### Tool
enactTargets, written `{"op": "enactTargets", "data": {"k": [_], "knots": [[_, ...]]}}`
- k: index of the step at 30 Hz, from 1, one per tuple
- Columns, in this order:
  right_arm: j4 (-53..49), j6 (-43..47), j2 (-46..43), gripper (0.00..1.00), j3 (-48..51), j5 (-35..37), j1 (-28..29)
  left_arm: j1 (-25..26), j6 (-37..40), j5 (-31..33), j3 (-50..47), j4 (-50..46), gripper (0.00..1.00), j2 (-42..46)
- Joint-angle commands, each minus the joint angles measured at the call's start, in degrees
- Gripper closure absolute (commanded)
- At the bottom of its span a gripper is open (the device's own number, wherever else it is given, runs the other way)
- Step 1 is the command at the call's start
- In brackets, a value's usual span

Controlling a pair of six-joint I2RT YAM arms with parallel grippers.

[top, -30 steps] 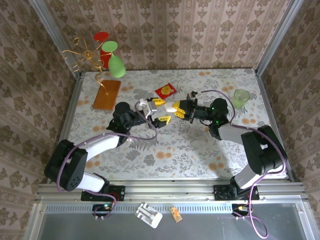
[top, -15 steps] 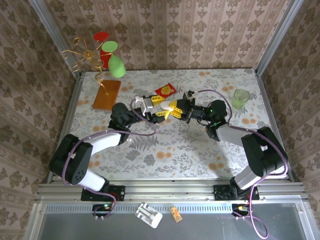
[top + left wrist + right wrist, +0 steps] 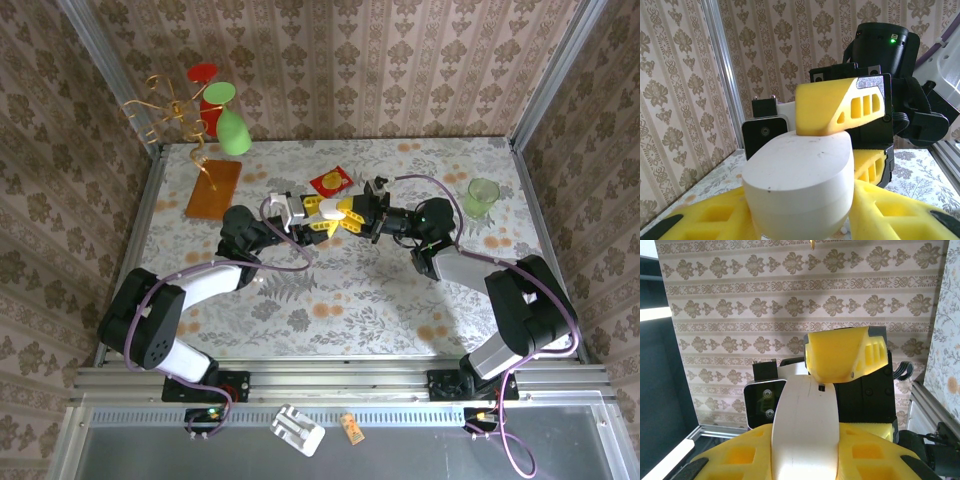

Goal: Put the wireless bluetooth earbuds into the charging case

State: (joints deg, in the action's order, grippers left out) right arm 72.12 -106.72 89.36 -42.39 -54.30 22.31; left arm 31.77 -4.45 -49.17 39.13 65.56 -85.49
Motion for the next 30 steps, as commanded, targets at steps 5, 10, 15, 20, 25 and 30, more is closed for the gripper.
{"op": "enactTargets", "data": {"k": [5,10,15,20,25,30], "knots": [[2.34,0.64,-0.73,0.87,-1.89,0.67,0.29,0.22,-2.13,-2.68,2.51,0.18,0.47,1.37],[2.33,0.77,-0.73,0.87,-2.25,0.6,0.21,0.22,-3.2,-3.32,3.21,-0.53,0.49,1.17],[2.33,0.91,-0.51,0.87,-2.42,0.43,0.2,0.31,-3.37,-3.59,3.22,-0.92,0.57,1.16],[2.36,0.89,-0.71,0.87,-2.65,0.61,0.21,0.31,-3.11,-4.01,3.2,-1.48,0.57,1.03],[2.35,1.04,-1.03,0.87,-2.72,0.69,0.2,0.31,-3.02,-4.09,3.34,-1.89,0.52,0.61],[2.33,1.32,-1.2,0.87,-2.45,0.87,0.24,0.31,-3.2,-3.86,3.36,-1.84,0.52,0.5]]}}
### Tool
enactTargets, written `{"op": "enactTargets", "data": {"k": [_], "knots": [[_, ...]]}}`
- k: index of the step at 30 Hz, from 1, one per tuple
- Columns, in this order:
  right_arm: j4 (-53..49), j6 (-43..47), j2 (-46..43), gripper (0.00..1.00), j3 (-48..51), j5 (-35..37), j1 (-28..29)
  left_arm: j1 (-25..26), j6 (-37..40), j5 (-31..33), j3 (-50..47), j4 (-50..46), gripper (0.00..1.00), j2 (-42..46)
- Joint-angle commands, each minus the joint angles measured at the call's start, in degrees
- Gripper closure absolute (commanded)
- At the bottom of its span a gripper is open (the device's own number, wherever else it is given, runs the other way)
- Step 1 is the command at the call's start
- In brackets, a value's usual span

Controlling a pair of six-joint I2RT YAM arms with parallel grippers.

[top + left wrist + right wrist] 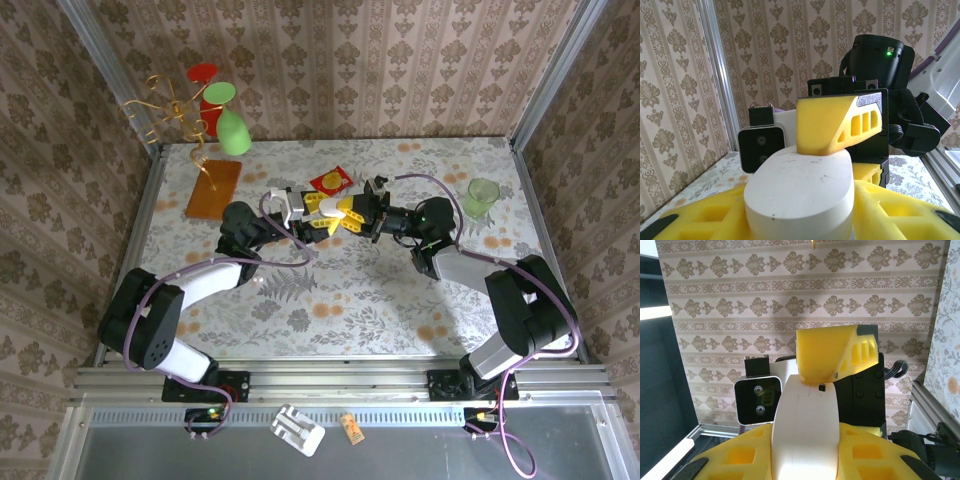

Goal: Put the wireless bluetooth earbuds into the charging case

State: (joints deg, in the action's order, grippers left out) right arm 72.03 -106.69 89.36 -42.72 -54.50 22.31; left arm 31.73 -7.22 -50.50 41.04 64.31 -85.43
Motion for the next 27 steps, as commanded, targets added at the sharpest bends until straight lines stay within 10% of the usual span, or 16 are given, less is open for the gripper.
{"op": "enactTargets", "data": {"k": [1,16,27], "knots": [[2.42,1.34,-1.37,0.87,-2.1,1.06,0.2,0.27,-0.42,-2.41,1.37,-0.59,0.51,0.44],[2.35,1.58,-1.11,0.86,-1.49,1.37,0.22,0.26,-0.87,-2.85,1.59,-0.37,0.68,0.11],[-23.97,25.13,-10.05,0.31,-1.1,3.2,-0.55,0.09,1.03,-2.02,0.98,-7.71,0.68,3.87]]}}
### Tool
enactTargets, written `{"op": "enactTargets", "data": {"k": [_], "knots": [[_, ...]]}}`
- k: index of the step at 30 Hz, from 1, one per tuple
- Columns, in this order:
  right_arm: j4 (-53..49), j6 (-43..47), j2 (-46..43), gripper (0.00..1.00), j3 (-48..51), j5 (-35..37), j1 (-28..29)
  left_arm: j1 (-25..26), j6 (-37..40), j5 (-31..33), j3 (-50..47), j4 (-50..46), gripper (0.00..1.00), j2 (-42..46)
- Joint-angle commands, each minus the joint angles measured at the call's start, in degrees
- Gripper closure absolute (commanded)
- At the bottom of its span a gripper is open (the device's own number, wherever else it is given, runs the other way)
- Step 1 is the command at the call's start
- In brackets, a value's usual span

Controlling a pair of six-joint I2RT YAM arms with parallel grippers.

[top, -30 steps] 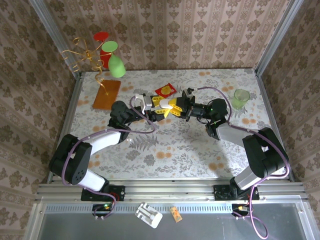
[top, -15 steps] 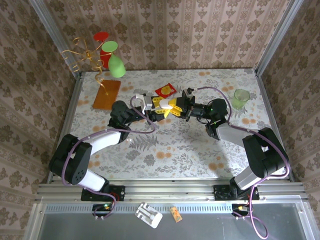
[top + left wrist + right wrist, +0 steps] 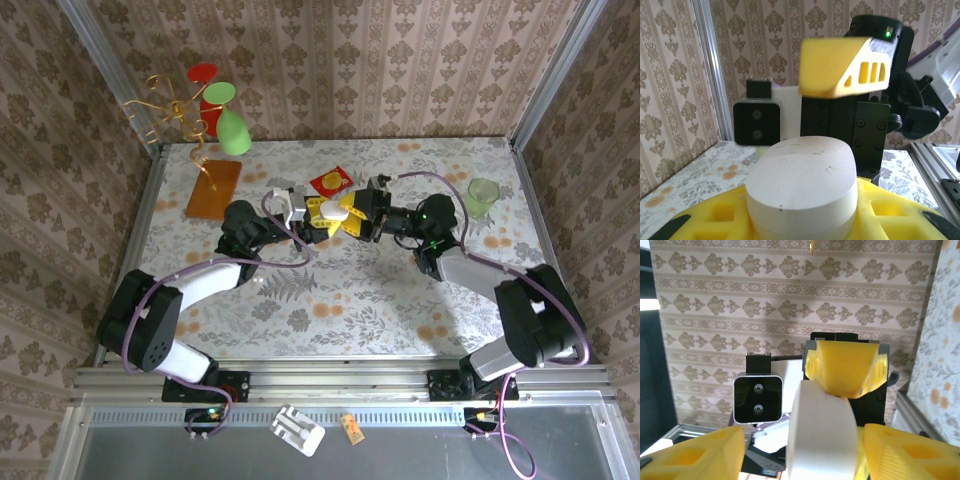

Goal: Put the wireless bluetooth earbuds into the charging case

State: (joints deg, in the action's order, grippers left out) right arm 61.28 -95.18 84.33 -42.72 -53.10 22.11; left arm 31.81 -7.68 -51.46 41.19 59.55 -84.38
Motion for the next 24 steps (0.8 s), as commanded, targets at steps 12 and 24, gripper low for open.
{"op": "enactTargets", "data": {"k": [12,24], "knots": [[-65.95,73.38,-20.44,0.17,-12.64,9.54,2.37,1.47,-2.92,-2.52,-1.37,-9.67,0.76,7.21],[-70.71,92.2,-18.23,0.15,-15.71,11.78,6.38,4.94,3.2,-0.03,0.46,-19.89,0.78,11.16]]}}
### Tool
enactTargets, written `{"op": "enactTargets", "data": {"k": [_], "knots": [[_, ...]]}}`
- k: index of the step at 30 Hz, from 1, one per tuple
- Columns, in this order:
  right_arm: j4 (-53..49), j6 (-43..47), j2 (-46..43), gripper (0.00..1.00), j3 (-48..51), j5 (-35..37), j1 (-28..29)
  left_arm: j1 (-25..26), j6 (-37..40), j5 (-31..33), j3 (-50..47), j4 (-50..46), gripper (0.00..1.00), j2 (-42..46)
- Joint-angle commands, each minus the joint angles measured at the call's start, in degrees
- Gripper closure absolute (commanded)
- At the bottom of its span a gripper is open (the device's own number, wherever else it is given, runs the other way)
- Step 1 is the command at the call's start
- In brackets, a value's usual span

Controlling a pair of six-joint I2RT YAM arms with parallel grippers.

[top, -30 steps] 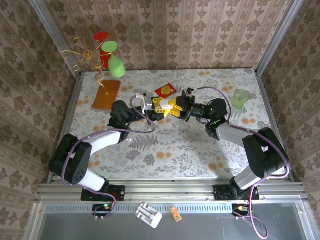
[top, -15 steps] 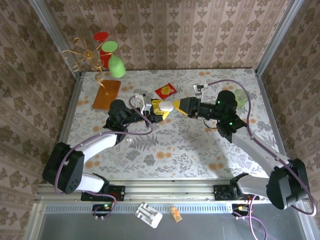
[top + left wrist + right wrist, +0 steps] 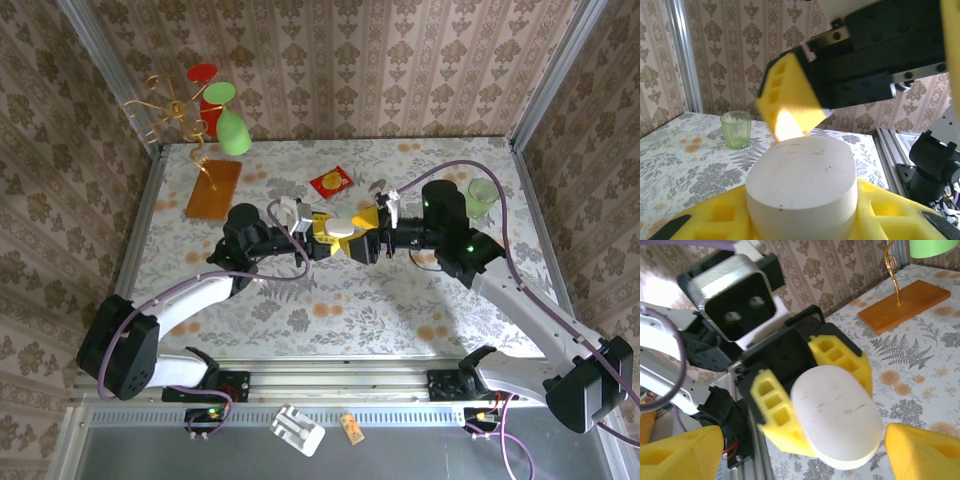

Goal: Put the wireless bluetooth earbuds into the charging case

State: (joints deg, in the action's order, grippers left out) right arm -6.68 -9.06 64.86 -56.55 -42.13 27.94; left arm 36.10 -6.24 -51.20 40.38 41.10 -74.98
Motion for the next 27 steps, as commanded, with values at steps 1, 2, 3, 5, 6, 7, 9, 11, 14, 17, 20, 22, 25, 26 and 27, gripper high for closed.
{"op": "enactTargets", "data": {"k": [1,2,3,5,6,7,9,11,14,17,20,22,25,26,27], "knots": [[-3.05,6.3,1.59,0.16,-2.13,1.24,0.55,0.86,1.8,-0.21,1.45,-1.71,0.78,1.85],[-3.25,6.47,2.05,0.16,-2.24,1.68,0.54,1.12,1.98,-0.29,1.62,-2.02,0.78,1.86],[-3.34,6.75,2.35,0.16,-2.4,1.91,0.59,1.36,2.1,-0.26,1.91,-2.31,0.78,1.9],[-3.17,6.54,2.72,0.16,-2.5,2.82,0.52,1.69,2.15,-0.41,2.14,-2.59,0.78,1.86],[-2.8,6.02,2.85,0.16,-2.58,3.25,0.45,1.78,2.12,-0.47,2.15,-2.73,0.78,1.94],[-2.34,5.36,2.98,0.17,-2.53,3.44,0.22,1.82,2.4,-0.5,2.16,-2.86,0.78,2.01],[-0.78,3.17,3.08,0.18,-2.35,4.73,-0.6,1.87,3.13,-0.46,1.8,-3.2,0.78,2.34],[0.25,1.44,3.25,0.19,-2.16,5.51,-1.67,2.0,3.98,-0.39,1.42,-3.17,0.78,2.77],[0.96,0.62,2.93,0.2,-1.89,6.57,-2.67,2.13,4.42,-0.48,1.19,-3.13,0.78,3.42],[1.01,0.47,2.9,0.2,-2.63,7.14,-3.06,2.28,4.89,-1.11,1.27,-3.8,0.78,3.97],[0.8,0.15,3.21,0.2,-3.78,7.37,-3.16,2.47,6.4,-2.08,0.67,-3.86,0.78,4.7],[0.65,0.14,3.56,0.2,-4.47,7.4,-3.16,2.48,7.08,-1.52,-0.34,-2.72,0.78,5.17],[-0.08,0.12,3.86,0.2,-5.43,7.5,-3.16,2.57,8.44,-0.6,-1.01,-3.13,0.79,5.97],[-0.33,-0.03,3.78,0.2,-5.71,7.46,-3.18,2.63,8.92,-0.34,-1.01,-3.67,0.79,6.23],[-0.8,-0.37,3.63,0.2,-6.17,7.5,-3.16,2.74,9.67,-0.38,-1.05,-4.27,0.79,6.54]]}}
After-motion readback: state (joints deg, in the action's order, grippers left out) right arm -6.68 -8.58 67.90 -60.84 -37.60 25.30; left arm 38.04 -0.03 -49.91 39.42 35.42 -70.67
